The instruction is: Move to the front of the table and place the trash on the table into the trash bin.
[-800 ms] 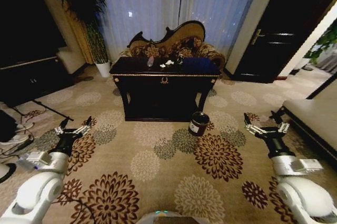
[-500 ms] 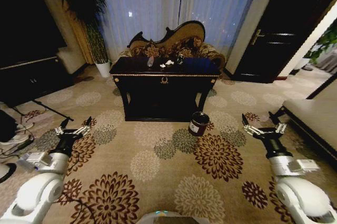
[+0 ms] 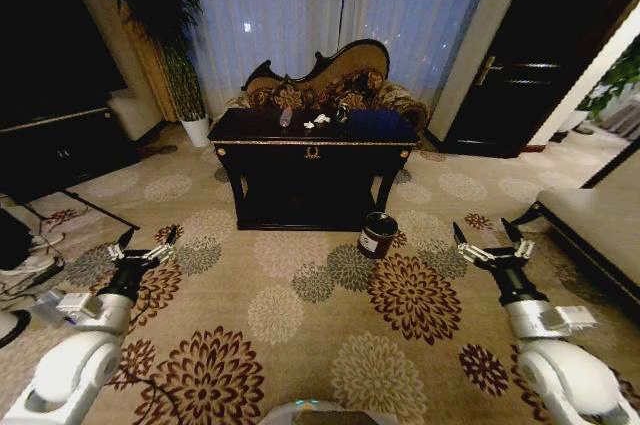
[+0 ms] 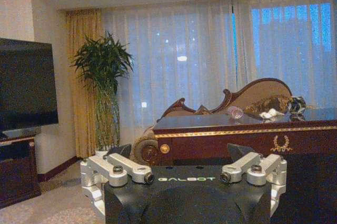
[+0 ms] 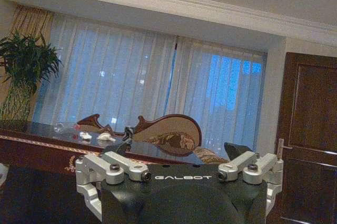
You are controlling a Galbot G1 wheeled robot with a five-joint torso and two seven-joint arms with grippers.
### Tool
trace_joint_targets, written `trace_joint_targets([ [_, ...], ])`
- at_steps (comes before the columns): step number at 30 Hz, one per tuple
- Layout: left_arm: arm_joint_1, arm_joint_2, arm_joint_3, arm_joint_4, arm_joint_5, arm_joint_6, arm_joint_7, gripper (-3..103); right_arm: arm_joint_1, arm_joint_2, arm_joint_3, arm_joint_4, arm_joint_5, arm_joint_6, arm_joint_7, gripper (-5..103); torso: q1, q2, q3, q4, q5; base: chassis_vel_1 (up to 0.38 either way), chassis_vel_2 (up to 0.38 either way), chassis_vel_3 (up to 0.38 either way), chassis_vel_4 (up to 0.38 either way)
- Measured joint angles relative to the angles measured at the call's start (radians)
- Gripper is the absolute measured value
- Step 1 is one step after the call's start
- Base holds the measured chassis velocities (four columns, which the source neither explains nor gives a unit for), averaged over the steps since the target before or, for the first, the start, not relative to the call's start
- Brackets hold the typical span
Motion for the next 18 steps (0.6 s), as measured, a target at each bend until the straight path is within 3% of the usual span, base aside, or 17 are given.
trace_joint_targets([
  [6,0.004,-0.002,0.006,-0.004,0.008,0.0,0.001,103,0.001,-0.005,-0.001,-0.001,0.0,0.0,-0.001,100,0.0,0.0,0.0,0.0,0.0,-0.017,0.016,0.01,-0.016],
  [18,0.002,-0.008,0.018,0.007,0.01,-0.005,0.005,99,0.003,0.005,-0.008,0.001,-0.006,0.006,0.0,100,0.0,0.0,0.0,-0.0001,0.0,-0.085,0.08,0.094,-0.079],
])
